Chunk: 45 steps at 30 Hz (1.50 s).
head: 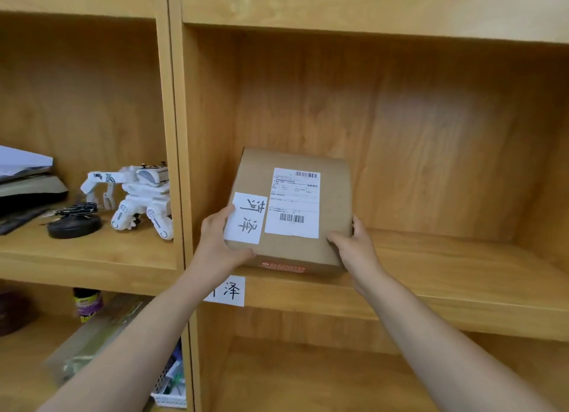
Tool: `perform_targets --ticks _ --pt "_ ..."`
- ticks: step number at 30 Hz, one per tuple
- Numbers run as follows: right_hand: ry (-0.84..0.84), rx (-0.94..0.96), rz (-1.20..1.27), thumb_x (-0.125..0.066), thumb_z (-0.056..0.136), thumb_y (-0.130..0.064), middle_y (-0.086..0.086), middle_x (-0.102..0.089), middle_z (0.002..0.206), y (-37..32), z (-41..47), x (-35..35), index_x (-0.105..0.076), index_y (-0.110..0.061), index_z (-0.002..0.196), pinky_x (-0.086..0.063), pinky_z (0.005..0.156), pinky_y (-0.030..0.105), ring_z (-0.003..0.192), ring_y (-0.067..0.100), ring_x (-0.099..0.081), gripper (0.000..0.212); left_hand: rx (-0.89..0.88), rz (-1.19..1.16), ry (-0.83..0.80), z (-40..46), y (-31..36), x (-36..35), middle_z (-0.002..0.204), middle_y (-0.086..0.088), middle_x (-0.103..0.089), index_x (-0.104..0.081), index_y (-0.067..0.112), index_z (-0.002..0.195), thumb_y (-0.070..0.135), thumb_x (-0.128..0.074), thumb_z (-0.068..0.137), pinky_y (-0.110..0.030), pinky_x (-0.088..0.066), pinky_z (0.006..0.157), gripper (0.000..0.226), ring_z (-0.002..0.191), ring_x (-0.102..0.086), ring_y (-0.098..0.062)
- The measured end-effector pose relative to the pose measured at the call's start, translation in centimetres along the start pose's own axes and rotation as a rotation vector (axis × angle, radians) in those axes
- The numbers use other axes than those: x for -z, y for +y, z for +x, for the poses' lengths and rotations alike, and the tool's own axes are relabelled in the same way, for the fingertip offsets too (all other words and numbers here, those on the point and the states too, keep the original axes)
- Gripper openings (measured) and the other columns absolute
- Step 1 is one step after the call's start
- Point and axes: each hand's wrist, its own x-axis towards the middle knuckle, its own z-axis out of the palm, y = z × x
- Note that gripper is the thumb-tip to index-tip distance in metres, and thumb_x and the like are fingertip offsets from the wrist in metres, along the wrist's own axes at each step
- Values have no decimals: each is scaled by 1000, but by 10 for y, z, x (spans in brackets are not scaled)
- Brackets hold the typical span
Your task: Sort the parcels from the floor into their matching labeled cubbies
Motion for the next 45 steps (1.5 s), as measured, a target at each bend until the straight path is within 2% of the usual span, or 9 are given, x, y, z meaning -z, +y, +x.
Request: perform_targets --ticks 3,8,11,14,21,30,36,40,45 --pt "-21 9 -24 -58 78 -4 2 -62 117 6 10 -9 -49 -35 99 -51 89 35 104 20 -61 39 25 -29 5 12 -11 0 130 9 -32 -33 24 141 9 -71 76 -12 -37 77 77 113 -41 -9" --pt "-40 -5 -54 -53 85 -4 -7 -57 112 5 18 -20 -37 -35 121 -46 79 21 98 10 -57 50 29 35 -2 24 -24 -3 150 1 -22 -46 26 134 15 -63 84 -22 -33 96 54 129 -32 -11" --pt "-27 -34 -89 -51 88 -9 -6 -48 120 6 23 -26 -27 -22 146 -38 86 23 108 11 -48 64 -10 113 -18 28 -30 -2 154 3 -18 -50 24 133 17 -57 89 -24 -33 102 45 134 -27 -9" --pt "-17 -70 -113 -49 92 -12 -1 -47 133 8 27 -30 -25 -14 148 -32 86 21 107 10 -43 61 -78 173 -37 34 -37 -2 154 2 -24 -52 21 132 15 -47 94 -33 -26 114 38 139 -23 -12" --pt "59 -83 -151 -51 94 -24 7 -49 139 12 29 -38 -35 -11 143 -33 86 22 108 15 -48 53 -274 503 30 43 -46 -2 145 -2 -43 -48 17 135 6 -38 96 -25 -8 113 42 145 -11 -19" --pt "77 -36 -249 -51 95 -31 9 -49 140 19 34 -49 -38 -10 140 -34 93 24 126 22 -47 52 -407 782 94 49 -50 4 137 -13 -52 -49 6 132 -6 -41 84 -32 -11 114 50 136 -36 -29" --pt "111 -27 -281 -51 94 -32 10 -52 136 21 37 -52 -40 -9 138 -33 90 23 114 18 -49 51 -401 820 80 53 -54 4 130 -18 -58 -55 4 126 -8 -47 79 -40 -27 111 50 126 -49 -33" --pt "170 21 -418 -48 95 -35 13 -49 141 25 35 -54 -39 -7 140 -36 104 33 130 26 -45 54 -426 824 62 49 -57 4 138 -16 -50 -45 6 135 -2 -47 84 -35 -13 114 51 137 -35 -32" --pt "257 106 -509 -49 95 -32 14 -41 146 34 13 -54 -31 -7 144 -33 110 37 132 26 -42 58 -487 731 113 38 -55 6 140 -18 -46 -43 8 136 15 -52 88 -40 -14 115 49 140 -29 -33"
